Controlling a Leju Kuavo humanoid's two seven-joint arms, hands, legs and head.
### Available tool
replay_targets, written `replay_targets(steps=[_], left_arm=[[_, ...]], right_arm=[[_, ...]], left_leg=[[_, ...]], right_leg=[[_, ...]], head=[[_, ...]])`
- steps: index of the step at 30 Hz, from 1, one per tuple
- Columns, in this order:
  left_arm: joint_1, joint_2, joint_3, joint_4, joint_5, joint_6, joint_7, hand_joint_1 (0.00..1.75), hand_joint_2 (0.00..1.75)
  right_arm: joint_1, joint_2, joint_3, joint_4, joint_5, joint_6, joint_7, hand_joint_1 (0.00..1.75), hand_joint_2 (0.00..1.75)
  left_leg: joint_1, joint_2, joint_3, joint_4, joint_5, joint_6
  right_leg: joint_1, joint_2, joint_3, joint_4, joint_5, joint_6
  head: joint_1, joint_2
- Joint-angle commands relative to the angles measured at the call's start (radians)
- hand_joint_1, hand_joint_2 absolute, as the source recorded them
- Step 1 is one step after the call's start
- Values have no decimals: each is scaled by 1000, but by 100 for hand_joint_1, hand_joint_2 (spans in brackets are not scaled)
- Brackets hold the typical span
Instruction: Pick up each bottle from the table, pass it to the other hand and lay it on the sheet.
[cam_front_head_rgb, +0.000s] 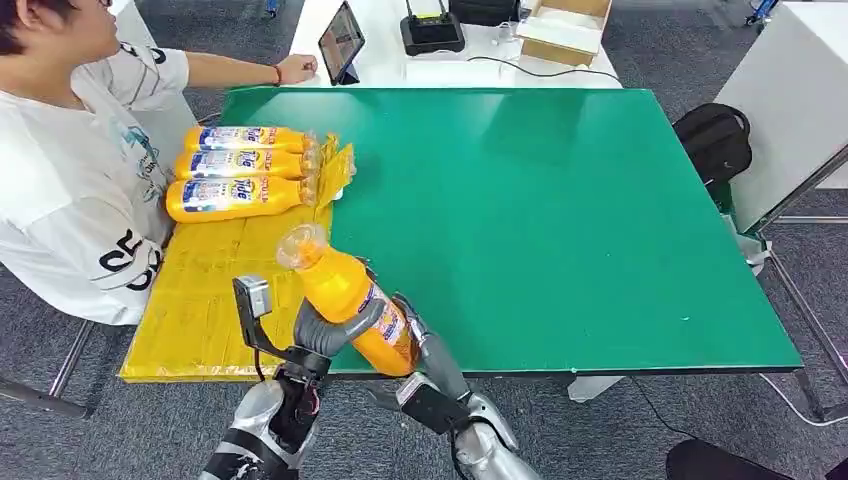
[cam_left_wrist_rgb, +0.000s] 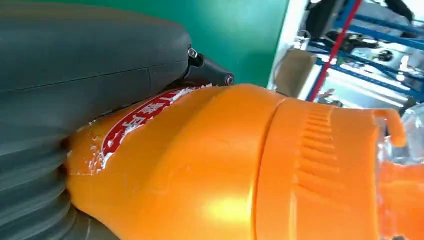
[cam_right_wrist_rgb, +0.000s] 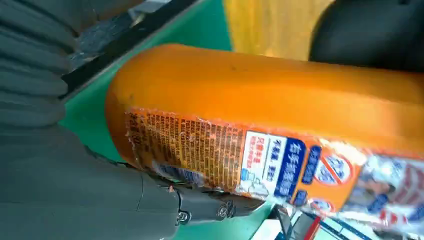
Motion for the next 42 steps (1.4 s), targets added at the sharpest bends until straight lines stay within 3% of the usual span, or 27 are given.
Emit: replay_targets(steps=[1, 5, 8, 9, 15, 17, 18, 22, 25, 28, 30, 33, 34, 42], left_arm=[[-113, 21, 103, 35, -4, 64, -11, 175, 175], [-124, 20, 135, 36, -9, 113, -27, 175, 175], [-166, 46, 184, 52, -102, 251, -95, 175, 175], [-188, 68, 191, 69, -232, 379, -163, 175, 175], [-192, 66, 215, 77, -241, 367, -166, 175, 175], [-208, 77, 207, 99, -387, 505, -209, 175, 175], [-222, 92, 209, 126, -525, 642, -240, 175, 175], [-264, 122, 256, 228, -718, 751, -233, 175, 175], [-288, 89, 493, 267, -1376, 802, -165, 175, 175], [-386, 194, 395, 580, -1621, 802, -17, 175, 175], [-420, 241, 336, 704, -1660, 793, -5, 175, 175], [-405, 293, 279, 738, -1698, 802, -15, 175, 175], [-409, 302, 268, 766, -1714, 801, 8, 175, 175], [-439, 316, 278, 845, -1675, 702, 22, 175, 175]], right_arm=[[51, -38, 7, -157, -20, 18, 17, 0, 0], [53, -40, 2, -162, -17, 3, 18, 0, 0], [63, -36, -15, -197, -19, -31, 18, 0, 0], [64, -35, -16, -210, -15, -49, 9, 0, 0], [64, -35, -10, -218, -14, -51, 14, 0, 0], [65, -30, -13, -233, -9, -94, -8, 0, 0], [68, -20, -25, -255, -18, -127, -8, 0, 0], [93, -16, 2, -367, -11, -205, 7, 0, 0], [102, -21, 26, -409, -36, -229, -9, 0, 0], [105, -9, 12, -427, -86, -249, -37, 0, 0], [105, -6, 16, -426, -107, -238, -37, 0, 0], [93, -5, 38, -406, -123, -222, -37, 0, 0], [91, -4, 44, -400, -125, -223, -37, 0, 175], [92, -3, 60, -383, -129, -224, -37, 0, 175]], left_leg=[[0, 0, 3, 0, -1, 1], [0, -1, 2, 0, 0, 1], [0, 1, 2, 0, -1, 1], [1, 1, 4, 0, -2, 1], [0, 0, 5, -1, -1, 1], [0, 0, 3, -1, 0, 1], [0, 1, 5, -1, -1, 1], [0, 1, 4, 0, -1, 0], [0, 1, 4, -1, -1, 0], [0, 2, 5, -1, -1, 0], [0, 1, 3, -1, 0, 0], [0, 6, 7, -2, -1, 0], [0, 7, 7, -1, -1, 0], [1, 6, 4, 0, -1, 0]], right_leg=[[1, -1, 3, 0, -1, -3], [0, -2, 3, 0, -1, -2], [1, 0, 2, 0, 0, -2], [1, 0, 4, 0, -1, -3], [1, -1, 5, 0, -1, -3], [0, -1, 3, 0, -1, -2], [1, 0, 5, 0, -1, -3], [1, 0, 4, 1, -1, -3], [1, 0, 4, 1, -1, -3], [1, 1, 4, 0, -1, -3], [0, 0, 3, 0, 0, -2], [1, 3, 5, 0, 0, -4], [1, 4, 4, 0, 0, -4], [1, 4, 1, 1, 0, -3]], head=[[0, 0], [-1, 0], [0, 0], [0, 0], [0, 0], [0, 0], [0, 0], [0, 0], [0, 0], [0, 0], [0, 0], [0, 0], [0, 0], [0, 0]])
